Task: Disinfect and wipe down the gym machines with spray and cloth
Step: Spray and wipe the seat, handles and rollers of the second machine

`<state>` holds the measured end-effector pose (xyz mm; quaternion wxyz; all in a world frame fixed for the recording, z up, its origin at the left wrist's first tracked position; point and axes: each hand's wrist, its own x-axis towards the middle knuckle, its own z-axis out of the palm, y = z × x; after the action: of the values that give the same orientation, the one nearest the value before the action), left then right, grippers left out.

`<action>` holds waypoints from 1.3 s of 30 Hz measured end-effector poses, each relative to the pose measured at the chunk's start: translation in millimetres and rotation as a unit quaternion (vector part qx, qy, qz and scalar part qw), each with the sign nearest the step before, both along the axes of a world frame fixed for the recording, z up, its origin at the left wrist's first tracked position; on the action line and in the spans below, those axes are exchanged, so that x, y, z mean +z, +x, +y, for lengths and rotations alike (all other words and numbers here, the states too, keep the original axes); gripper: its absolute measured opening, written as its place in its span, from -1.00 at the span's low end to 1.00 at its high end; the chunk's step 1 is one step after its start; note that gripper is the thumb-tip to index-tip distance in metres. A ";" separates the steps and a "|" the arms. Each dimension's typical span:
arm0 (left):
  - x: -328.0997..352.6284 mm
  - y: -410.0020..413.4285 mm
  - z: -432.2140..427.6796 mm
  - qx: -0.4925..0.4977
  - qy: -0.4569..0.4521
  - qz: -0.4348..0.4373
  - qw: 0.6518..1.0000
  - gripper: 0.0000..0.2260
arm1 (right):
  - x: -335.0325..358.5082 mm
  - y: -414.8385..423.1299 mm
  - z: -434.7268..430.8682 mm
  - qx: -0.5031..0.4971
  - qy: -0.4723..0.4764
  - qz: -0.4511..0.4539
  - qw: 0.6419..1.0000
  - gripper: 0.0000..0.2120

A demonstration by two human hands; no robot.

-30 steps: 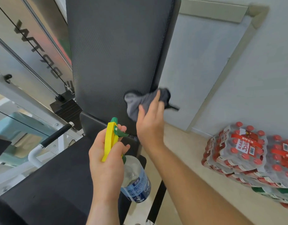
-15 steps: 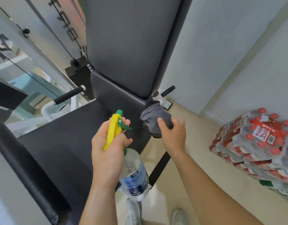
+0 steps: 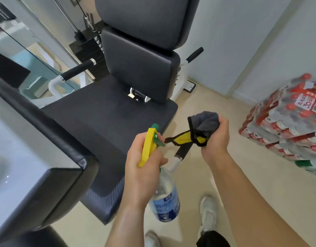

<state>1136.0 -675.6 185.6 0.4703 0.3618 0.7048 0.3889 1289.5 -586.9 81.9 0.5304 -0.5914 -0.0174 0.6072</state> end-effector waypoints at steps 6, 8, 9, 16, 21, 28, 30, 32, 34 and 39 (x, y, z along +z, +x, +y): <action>-21.0 -44.2 -44.1 0.046 0.004 0.014 0.999 -0.76 | -5.2 -62.7 -36.3 0.008 -0.009 0.053 0.999 -0.63; -27.1 -53.9 -50.1 0.061 -0.003 0.022 0.998 -0.77 | -0.8 -80.9 -41.1 0.008 -0.026 0.050 0.998 -0.68; -30.3 -56.9 -51.1 0.069 -0.010 0.028 0.997 -0.76 | 1.4 -86.9 -43.2 0.012 -0.036 0.049 0.998 -0.71; -60.5 -63.7 -42.6 0.204 -0.064 0.000 0.977 -0.79 | 9.8 -87.2 -47.8 0.087 -0.052 0.055 0.993 -0.79; -70.5 -59.3 -26.8 0.230 -0.078 -0.037 0.969 -0.75 | -0.1 -69.1 -41.9 0.121 -0.053 0.033 0.991 -0.81; -79.9 -57.3 -3.2 0.249 -0.070 -0.067 0.964 -0.76 | -14.7 -47.7 -26.9 0.175 -0.049 0.004 0.983 -0.76; -78.3 -57.6 1.3 0.252 -0.065 -0.067 0.963 -0.75 | -14.8 -46.3 -23.8 0.199 -0.049 -0.003 0.979 -0.74; -75.7 -56.9 4.7 0.250 -0.060 -0.066 0.964 -0.74 | -14.9 -47.2 -22.5 0.220 -0.051 -0.008 0.974 -0.74; -72.3 -56.5 7.5 0.255 -0.060 -0.071 0.962 -0.73 | -12.4 -51.9 -21.1 0.234 -0.059 -0.008 0.970 -0.75; -65.0 -56.3 9.6 0.282 -0.065 -0.083 0.954 -0.72 | -10.8 -68.8 -22.4 0.288 -0.058 -0.003 0.956 -0.69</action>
<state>1079.7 -666.0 120.6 0.4206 0.0834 0.7606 0.4875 1220.8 -609.3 71.1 0.2974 -0.5929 -0.1534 0.7325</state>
